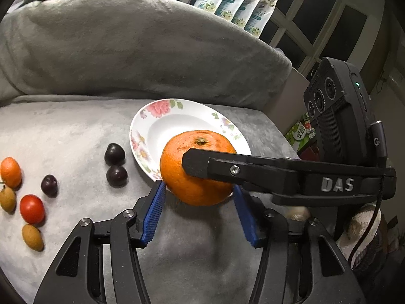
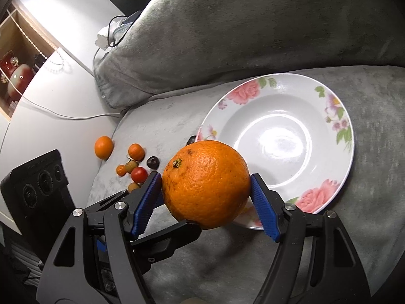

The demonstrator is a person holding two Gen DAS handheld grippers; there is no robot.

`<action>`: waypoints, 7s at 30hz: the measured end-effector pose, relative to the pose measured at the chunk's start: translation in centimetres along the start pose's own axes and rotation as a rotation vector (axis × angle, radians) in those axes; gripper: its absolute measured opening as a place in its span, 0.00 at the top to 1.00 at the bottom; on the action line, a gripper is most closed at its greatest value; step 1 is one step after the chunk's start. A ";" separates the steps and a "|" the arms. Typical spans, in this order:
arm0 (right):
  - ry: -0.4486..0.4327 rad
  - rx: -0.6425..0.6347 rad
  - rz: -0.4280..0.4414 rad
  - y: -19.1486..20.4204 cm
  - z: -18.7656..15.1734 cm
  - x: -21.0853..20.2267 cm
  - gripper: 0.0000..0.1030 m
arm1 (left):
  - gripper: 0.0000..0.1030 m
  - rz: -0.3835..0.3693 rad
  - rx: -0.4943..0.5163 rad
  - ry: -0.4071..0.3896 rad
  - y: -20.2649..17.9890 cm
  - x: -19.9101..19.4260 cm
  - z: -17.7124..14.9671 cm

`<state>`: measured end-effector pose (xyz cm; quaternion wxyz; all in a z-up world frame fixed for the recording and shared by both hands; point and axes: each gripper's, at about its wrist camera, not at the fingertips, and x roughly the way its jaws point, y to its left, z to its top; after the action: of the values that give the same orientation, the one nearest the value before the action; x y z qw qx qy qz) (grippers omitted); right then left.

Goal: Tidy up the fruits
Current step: 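Carry the large orange with the right gripper onto the floral plate, then open the right gripper and move it toward the red tomato, then grasp the red tomato with the right gripper while the left gripper approaches the brown fruit, then carry the tomato to the plate with the right gripper while the left gripper carries the brown fruit there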

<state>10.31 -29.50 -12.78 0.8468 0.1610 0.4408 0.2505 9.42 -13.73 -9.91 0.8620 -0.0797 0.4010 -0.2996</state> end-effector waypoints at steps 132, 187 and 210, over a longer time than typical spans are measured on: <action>0.200 -0.511 0.052 14.2 -1.4 13.9 0.65 | 0.76 0.340 -0.021 0.023 16.8 -5.9 -2.4; -0.139 -0.325 -0.294 -0.9 -3.2 -4.4 0.65 | 0.76 0.108 0.041 -0.055 2.9 -0.8 1.4; -0.137 -0.318 -0.320 -2.6 -2.1 -3.5 0.65 | 0.75 0.122 0.099 -0.012 1.7 1.9 2.4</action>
<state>7.55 -33.51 -12.91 0.9184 -0.0297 0.3571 0.1677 12.92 -13.77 -10.19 0.8840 -0.0142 0.3846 -0.2652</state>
